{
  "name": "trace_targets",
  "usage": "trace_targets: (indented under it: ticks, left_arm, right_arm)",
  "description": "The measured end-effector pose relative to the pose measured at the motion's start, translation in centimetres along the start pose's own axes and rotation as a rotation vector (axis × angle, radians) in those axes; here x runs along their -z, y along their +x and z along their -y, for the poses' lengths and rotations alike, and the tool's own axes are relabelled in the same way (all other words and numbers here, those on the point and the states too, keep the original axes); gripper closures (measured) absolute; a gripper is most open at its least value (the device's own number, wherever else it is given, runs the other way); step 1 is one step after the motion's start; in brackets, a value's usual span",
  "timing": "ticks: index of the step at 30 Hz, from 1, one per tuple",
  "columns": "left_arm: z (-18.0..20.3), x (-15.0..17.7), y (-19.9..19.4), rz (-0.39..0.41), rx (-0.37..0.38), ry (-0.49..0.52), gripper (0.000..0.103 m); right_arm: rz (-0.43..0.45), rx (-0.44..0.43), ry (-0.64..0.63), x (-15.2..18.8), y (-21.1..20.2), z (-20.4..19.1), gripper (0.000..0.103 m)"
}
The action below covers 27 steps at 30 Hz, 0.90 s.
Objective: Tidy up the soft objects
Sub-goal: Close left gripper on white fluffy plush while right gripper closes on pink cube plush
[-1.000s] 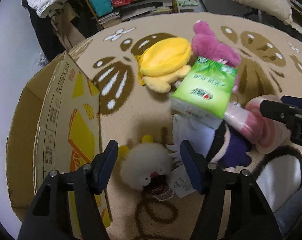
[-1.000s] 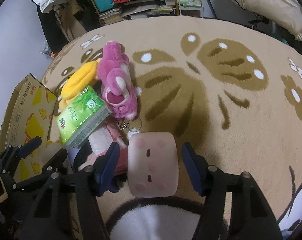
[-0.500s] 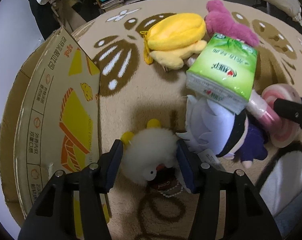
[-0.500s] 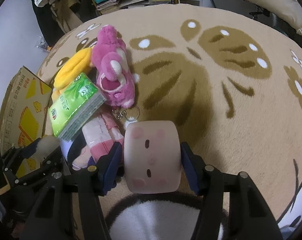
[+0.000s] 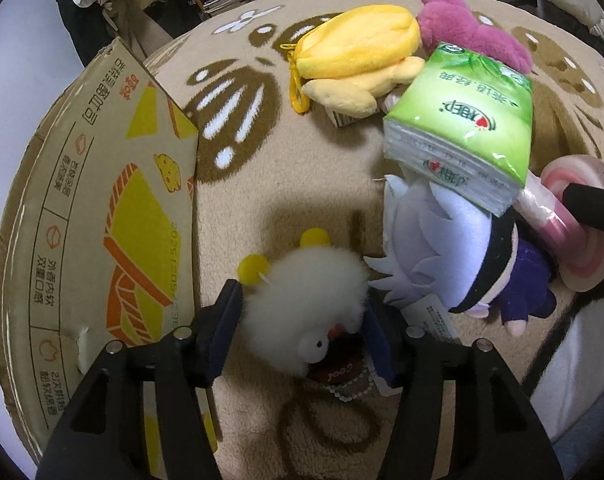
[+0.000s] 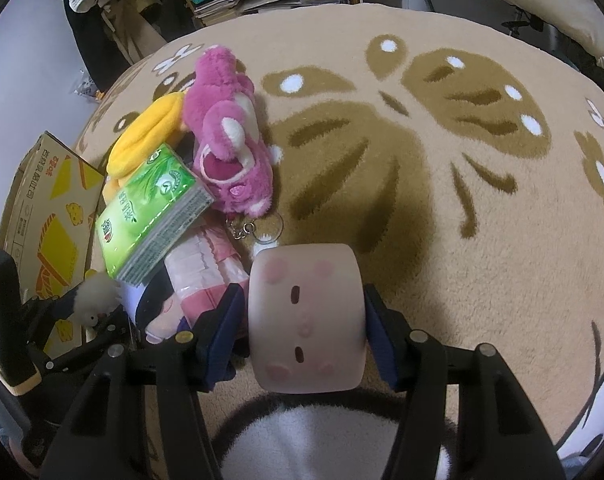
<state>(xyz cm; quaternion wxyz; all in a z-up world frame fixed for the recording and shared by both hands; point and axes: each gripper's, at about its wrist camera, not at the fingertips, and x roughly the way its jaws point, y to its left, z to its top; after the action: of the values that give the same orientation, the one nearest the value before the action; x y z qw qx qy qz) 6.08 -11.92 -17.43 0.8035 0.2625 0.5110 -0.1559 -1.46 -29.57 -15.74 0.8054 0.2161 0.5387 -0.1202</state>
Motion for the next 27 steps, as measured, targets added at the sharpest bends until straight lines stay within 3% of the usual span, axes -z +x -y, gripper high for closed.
trace_targets:
  ticks: [10, 19, 21, 23, 27]
  left_arm:
    - [0.5, 0.1, 0.5, 0.026, -0.042, 0.043, 0.040]
    - [-0.1, -0.1, 1.0, 0.018, -0.009, 0.018, 0.040]
    - [-0.7, -0.2, 1.3, 0.010, 0.027, -0.010, 0.046]
    - [-1.2, -0.2, 1.5, 0.001, 0.074, -0.038, 0.054]
    - [-0.6, -0.2, 1.3, 0.013, 0.092, 0.001, 0.070]
  right_arm:
    - [-0.002, 0.003, -0.012, 0.0, 0.1, -0.3, 0.041]
    - [-0.005, 0.005, -0.017, 0.0, 0.2, -0.3, 0.041]
    - [-0.006, 0.007, -0.018, 0.0, 0.2, -0.3, 0.041]
    - [-0.005, 0.016, -0.022, -0.1, 0.2, -0.4, 0.048]
    - [-0.002, 0.024, -0.030, 0.0, 0.1, -0.4, 0.053]
